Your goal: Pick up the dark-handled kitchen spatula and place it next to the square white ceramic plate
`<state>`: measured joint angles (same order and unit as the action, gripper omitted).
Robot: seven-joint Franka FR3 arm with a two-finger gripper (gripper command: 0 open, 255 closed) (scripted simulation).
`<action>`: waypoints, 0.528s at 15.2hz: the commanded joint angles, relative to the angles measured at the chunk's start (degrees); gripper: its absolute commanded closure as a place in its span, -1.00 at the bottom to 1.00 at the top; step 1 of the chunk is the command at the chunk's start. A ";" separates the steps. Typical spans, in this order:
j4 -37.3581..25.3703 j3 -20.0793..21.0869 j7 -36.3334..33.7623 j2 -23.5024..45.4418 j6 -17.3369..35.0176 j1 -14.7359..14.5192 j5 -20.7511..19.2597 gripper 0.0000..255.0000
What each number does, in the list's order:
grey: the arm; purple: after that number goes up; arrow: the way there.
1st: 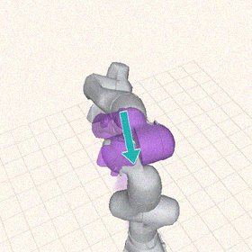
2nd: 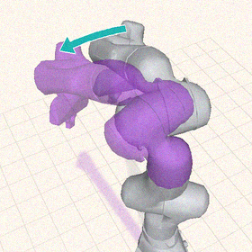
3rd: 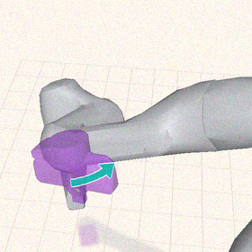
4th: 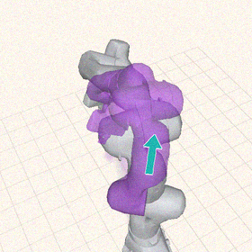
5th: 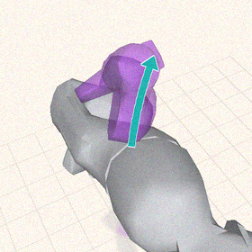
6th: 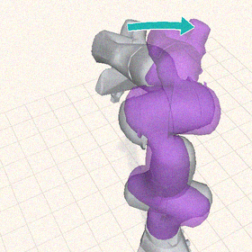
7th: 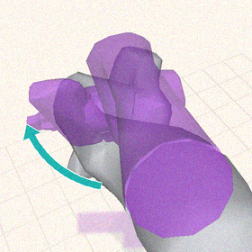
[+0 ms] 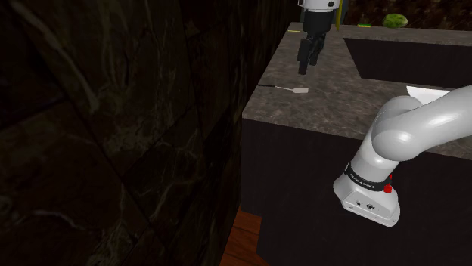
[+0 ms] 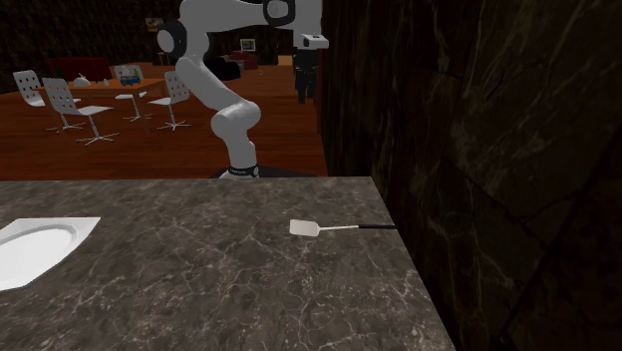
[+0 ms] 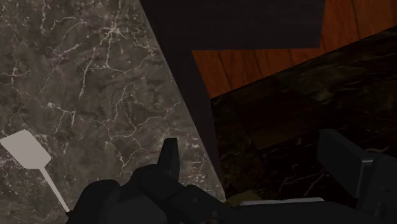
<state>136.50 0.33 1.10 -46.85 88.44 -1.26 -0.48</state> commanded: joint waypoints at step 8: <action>3.03 -8.29 10.77 5.61 9.97 1.60 -5.27 -1.00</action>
<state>139.47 -6.88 10.36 -42.44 96.87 0.22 -5.14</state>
